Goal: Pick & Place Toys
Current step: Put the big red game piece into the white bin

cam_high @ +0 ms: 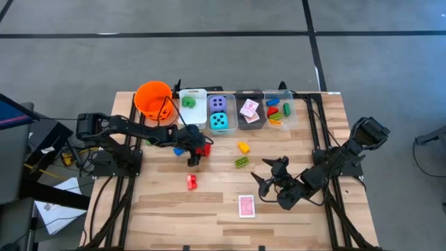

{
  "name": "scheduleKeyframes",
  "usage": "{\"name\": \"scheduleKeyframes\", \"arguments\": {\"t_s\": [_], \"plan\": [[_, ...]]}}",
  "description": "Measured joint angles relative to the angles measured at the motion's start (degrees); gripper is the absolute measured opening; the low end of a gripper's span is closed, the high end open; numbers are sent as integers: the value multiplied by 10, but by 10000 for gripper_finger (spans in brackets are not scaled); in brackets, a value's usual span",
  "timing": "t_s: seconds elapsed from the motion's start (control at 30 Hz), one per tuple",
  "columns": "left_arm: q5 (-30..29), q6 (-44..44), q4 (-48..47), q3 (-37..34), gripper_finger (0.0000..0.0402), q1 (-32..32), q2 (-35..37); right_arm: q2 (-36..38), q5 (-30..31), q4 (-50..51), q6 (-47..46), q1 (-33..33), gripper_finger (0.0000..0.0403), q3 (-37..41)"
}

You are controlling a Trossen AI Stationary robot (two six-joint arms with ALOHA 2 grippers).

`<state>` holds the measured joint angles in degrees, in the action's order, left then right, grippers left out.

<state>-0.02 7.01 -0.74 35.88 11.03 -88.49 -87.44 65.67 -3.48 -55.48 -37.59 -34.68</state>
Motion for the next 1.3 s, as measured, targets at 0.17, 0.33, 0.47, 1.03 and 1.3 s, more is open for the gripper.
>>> {"name": "scheduleKeyframes", "arguments": {"t_s": [0.17,0.33,0.47,1.03,1.3], "plan": [[-1,0,0,0,286,0,0,0,-12,0,0,5,374,0],[-2,0,-1,0,286,0,0,0,-17,0,0,10,374,0],[-2,0,-1,0,285,0,0,0,-18,0,0,10,374,0],[15,-21,33,-2,173,-22,-2,0,-18,0,0,10,374,0],[18,-22,62,-3,118,-41,-3,0,-18,0,0,10,374,0]]}}
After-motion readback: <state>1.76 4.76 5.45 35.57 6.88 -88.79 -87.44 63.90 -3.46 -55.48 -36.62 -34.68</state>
